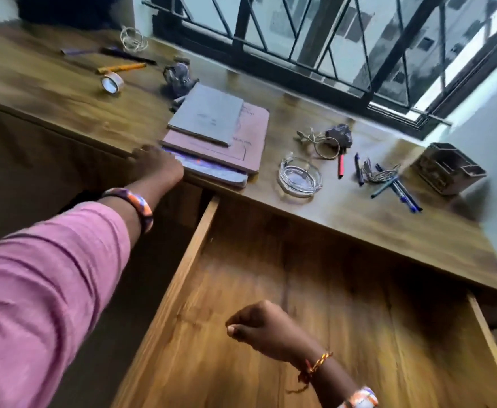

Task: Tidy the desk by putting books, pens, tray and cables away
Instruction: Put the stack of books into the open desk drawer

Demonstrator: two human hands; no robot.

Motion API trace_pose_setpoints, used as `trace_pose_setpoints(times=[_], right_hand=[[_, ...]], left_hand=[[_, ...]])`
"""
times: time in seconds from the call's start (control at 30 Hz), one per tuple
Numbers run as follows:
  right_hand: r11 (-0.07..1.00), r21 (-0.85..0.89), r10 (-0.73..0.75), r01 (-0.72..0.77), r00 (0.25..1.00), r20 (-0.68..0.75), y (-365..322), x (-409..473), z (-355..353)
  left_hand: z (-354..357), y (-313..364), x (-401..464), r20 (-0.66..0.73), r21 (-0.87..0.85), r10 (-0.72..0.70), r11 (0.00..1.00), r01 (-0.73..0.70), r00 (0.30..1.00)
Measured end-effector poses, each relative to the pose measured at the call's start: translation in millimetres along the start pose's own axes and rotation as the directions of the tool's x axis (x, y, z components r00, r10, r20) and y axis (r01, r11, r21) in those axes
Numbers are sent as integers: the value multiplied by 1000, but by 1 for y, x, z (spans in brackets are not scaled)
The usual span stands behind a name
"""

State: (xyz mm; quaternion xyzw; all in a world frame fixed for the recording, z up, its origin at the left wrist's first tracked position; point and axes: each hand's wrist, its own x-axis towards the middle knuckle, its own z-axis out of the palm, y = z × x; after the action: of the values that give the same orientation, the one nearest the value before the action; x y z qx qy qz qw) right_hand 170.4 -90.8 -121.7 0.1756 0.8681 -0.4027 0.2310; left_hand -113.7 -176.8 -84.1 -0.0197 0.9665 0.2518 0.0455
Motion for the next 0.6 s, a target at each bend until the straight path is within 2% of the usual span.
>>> trace_pose_setpoints(times=[0.07,0.17,0.2,0.27,0.3,0.37,0.43,0.5,0.6], right_hand=[[1000,-10,11,-11,1000,-3,-10,7,-4],[1000,-5,-4,4,999,-37,-24,19,-10],[1000,5,-5,5,999,-50,-30,24,-12],[999,50,-6,10,997,-83,-40,33,-17],[996,92,5,4,995,-101,-46,38,-20],[978,211,21,5,992,-122,-56,49,-26],[937,347,28,30,986,-162,-68,57,-31],[853,519,68,53,975,-210,-76,63,-36],[685,727,206,44,946,-252,-77,71,-41]], left_hand=[[1,2,20,18,67,-27,997,25,999],[-1,5,28,31,16,41,999,-41,999],[-4,5,31,23,-40,24,999,-23,999],[-4,-2,45,59,-263,-81,960,94,995],[-5,-6,48,112,-410,-121,898,157,986],[-12,-12,47,249,-611,-91,758,229,964],[-15,-16,35,388,-633,12,730,257,922],[-20,-25,15,488,-636,79,714,292,870],[-25,-56,-8,670,-589,123,688,424,732]])
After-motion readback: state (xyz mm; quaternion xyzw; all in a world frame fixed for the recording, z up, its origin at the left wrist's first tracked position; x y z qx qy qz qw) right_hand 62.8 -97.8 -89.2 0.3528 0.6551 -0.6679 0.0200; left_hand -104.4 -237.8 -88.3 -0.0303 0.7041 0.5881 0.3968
